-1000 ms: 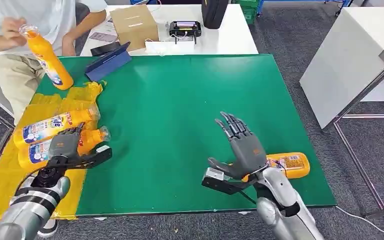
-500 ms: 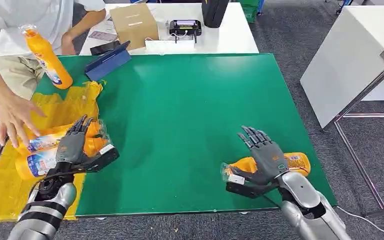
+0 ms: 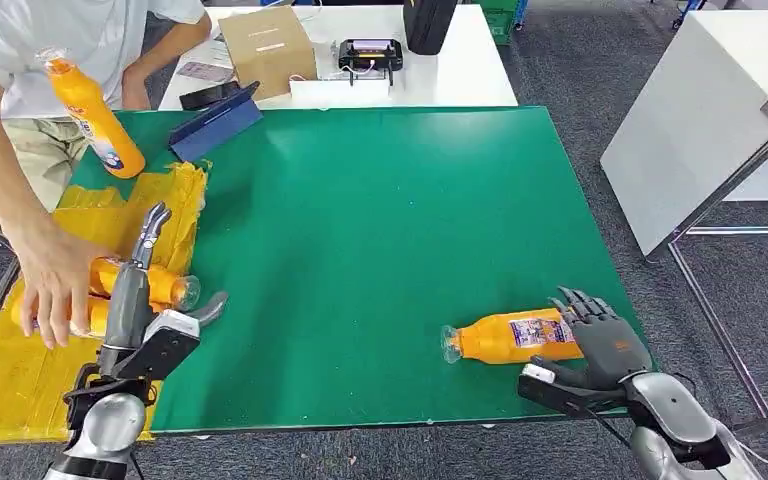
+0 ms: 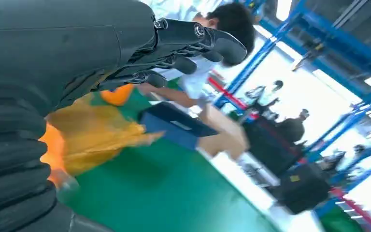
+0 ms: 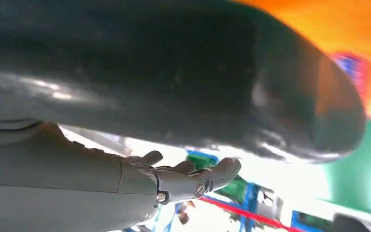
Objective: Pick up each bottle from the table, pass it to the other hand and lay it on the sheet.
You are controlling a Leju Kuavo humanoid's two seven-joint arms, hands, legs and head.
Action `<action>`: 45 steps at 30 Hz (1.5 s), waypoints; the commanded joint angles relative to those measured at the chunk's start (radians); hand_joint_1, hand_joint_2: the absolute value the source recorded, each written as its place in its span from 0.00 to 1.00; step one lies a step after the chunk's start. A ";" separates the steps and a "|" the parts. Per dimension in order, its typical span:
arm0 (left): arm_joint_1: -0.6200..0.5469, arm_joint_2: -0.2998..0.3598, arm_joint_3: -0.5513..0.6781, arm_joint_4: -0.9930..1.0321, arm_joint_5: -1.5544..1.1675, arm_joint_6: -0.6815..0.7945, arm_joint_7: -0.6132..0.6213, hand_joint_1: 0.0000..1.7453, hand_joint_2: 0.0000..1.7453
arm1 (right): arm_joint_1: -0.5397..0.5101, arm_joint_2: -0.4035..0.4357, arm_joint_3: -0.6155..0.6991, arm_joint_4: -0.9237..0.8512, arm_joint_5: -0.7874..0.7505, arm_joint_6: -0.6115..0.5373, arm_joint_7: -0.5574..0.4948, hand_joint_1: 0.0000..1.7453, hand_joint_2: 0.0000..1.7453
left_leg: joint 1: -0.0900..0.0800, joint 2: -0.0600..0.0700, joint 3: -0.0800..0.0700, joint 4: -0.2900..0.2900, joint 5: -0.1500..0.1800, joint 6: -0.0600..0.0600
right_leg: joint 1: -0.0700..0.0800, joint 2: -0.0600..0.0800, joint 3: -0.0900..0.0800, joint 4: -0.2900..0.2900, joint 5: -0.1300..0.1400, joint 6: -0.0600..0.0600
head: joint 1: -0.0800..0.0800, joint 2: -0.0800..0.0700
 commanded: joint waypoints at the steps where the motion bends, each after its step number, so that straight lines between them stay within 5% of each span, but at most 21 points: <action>1: 0.024 -0.031 -0.076 -0.097 0.052 -0.009 -0.037 0.00 1.00 | -0.016 0.024 -0.028 0.174 0.032 0.018 0.019 0.00 0.00 | 0.002 -0.003 0.006 0.001 -0.003 -0.002 | 0.001 0.003 0.008 -0.002 -0.003 -0.002 | 0.000 0.000; 19: 0.017 -0.043 -0.128 -0.106 0.076 -0.019 -0.035 0.00 1.00 | -0.172 0.213 0.016 0.312 0.167 -0.135 0.047 0.00 0.00 | 0.002 0.002 0.007 -0.001 -0.003 -0.002 | 0.002 0.008 0.008 -0.002 -0.001 -0.002 | 0.000 0.000; 32: -0.021 -0.053 -0.155 -0.063 0.105 -0.028 -0.052 0.00 1.00 | -0.284 0.194 0.157 0.505 0.199 -0.067 -0.005 0.00 0.00 | 0.002 0.000 0.005 -0.001 -0.001 -0.001 | 0.001 0.003 0.005 -0.002 0.000 -0.001 | 0.000 0.000; 33: -0.023 -0.052 -0.157 -0.061 0.111 -0.026 -0.056 0.00 1.00 | -0.296 0.186 0.172 0.529 0.198 -0.058 -0.008 0.17 1.00 | 0.002 -0.001 0.006 0.000 -0.002 -0.002 | 0.001 0.005 0.007 -0.001 -0.001 -0.002 | 0.000 0.000; 34: -0.027 -0.049 -0.161 -0.057 0.118 -0.024 -0.060 0.00 1.00 | -0.307 0.172 0.191 0.549 0.198 -0.045 -0.009 0.35 1.00 | 0.001 0.000 0.004 -0.001 -0.001 -0.001 | 0.001 0.003 0.005 -0.001 0.000 -0.001 | 0.000 0.000; 41: -0.033 -0.048 -0.164 -0.045 0.124 -0.018 -0.064 0.00 1.00 | -0.322 0.149 0.209 0.598 0.192 -0.035 -0.011 0.33 1.00 | 0.002 -0.003 0.008 -0.001 0.000 -0.001 | 0.001 0.001 0.008 -0.002 -0.001 -0.001 | 0.000 0.000; 43: -0.032 -0.047 -0.163 -0.044 0.127 -0.016 -0.065 0.00 1.00 | -0.321 0.153 0.210 0.597 0.189 -0.043 -0.004 0.00 1.00 | 0.002 -0.004 0.010 -0.001 -0.001 -0.001 | 0.001 0.001 0.010 -0.002 -0.002 -0.002 | 0.000 0.000; 45: -0.025 -0.045 -0.162 -0.052 0.131 -0.015 -0.064 0.00 1.00 | -0.315 0.167 0.199 0.585 0.180 -0.069 0.004 0.00 1.00 | 0.001 -0.002 0.008 -0.001 0.000 -0.001 | 0.001 0.001 0.008 -0.002 0.000 -0.001 | 0.000 0.000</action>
